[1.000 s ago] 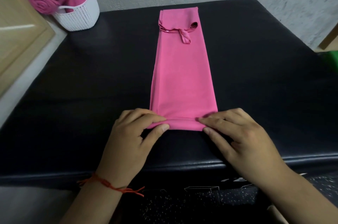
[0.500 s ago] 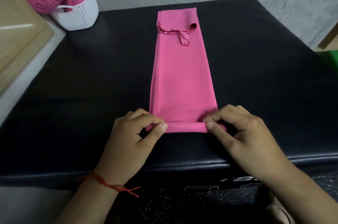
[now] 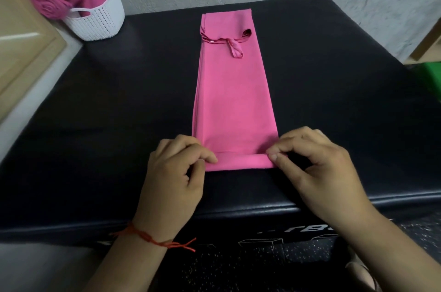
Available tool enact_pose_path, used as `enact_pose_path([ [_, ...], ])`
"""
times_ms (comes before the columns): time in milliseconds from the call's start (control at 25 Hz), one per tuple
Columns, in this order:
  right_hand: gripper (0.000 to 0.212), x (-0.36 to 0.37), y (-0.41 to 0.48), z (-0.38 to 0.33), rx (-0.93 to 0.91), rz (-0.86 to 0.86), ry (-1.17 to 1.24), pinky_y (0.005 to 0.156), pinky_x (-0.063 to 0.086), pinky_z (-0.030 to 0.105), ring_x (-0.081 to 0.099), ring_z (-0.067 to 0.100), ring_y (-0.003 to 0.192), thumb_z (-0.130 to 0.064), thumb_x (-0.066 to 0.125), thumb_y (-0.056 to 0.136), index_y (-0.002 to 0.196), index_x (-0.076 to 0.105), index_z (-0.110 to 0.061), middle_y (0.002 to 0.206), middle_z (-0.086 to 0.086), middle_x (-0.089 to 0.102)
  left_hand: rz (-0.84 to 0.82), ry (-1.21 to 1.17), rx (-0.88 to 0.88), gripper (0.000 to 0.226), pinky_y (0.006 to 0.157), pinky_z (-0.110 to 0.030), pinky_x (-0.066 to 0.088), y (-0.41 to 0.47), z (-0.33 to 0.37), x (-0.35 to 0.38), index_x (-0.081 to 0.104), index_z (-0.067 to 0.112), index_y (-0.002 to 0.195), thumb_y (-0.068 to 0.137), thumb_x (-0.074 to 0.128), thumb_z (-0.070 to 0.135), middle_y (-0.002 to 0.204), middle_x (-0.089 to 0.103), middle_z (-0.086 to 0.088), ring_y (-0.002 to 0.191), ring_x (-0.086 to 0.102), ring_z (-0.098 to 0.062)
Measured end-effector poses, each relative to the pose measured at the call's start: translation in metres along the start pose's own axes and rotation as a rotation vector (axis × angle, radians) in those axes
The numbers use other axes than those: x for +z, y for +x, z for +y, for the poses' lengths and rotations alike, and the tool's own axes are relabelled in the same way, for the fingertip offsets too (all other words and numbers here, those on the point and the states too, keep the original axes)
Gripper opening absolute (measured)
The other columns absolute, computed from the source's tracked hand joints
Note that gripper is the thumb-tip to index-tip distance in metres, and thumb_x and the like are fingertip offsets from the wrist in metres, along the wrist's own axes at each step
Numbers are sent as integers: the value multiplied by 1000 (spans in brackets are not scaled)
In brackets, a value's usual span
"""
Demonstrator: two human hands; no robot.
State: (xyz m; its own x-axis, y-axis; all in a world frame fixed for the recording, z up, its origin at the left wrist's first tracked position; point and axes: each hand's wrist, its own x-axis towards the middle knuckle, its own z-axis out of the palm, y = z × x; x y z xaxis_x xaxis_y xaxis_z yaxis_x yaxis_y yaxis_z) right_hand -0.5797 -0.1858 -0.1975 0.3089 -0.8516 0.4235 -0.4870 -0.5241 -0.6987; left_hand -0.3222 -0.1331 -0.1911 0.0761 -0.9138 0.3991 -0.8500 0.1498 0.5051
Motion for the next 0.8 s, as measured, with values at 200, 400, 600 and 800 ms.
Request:
enact_pose_path([
  [200, 25, 0, -3, 4, -112, -59, -129, 86, 53, 27, 62, 13, 100, -13, 75, 95, 112, 83, -29, 106, -20, 68, -45, 91, 82, 23, 97, -33, 40, -2, -5, -7, 71, 36, 100, 99, 56, 18, 103, 62, 26, 104, 54, -5],
  [400, 26, 3, 0, 6, -159, -72, -260, 83, 55, 31, 56, 16, 97, -15, 69, 95, 113, 83, -29, 106, -18, 67, -108, 55, 77, 14, 99, -35, 43, -4, -13, -15, 73, 36, 106, 94, 65, 32, 103, 63, 27, 109, 57, -7],
  [600, 34, -6, -4, 10, -141, -165, -256, 96, 52, 37, 55, 18, 110, -18, 66, 97, 125, 78, -33, 122, -21, 63, -161, 100, 88, 33, 102, -39, 45, -5, -24, -18, 74, 35, 116, 87, 71, 50, 115, 55, 22, 116, 49, -8],
  [800, 36, -7, -5, 13, -142, -183, -270, 98, 52, 37, 54, 18, 113, -32, 74, 96, 132, 74, -29, 128, -18, 59, -182, 25, 5, 32, 102, -38, 43, 0, -31, -15, 74, 40, 118, 94, 60, 55, 109, 59, 25, 111, 53, -5],
])
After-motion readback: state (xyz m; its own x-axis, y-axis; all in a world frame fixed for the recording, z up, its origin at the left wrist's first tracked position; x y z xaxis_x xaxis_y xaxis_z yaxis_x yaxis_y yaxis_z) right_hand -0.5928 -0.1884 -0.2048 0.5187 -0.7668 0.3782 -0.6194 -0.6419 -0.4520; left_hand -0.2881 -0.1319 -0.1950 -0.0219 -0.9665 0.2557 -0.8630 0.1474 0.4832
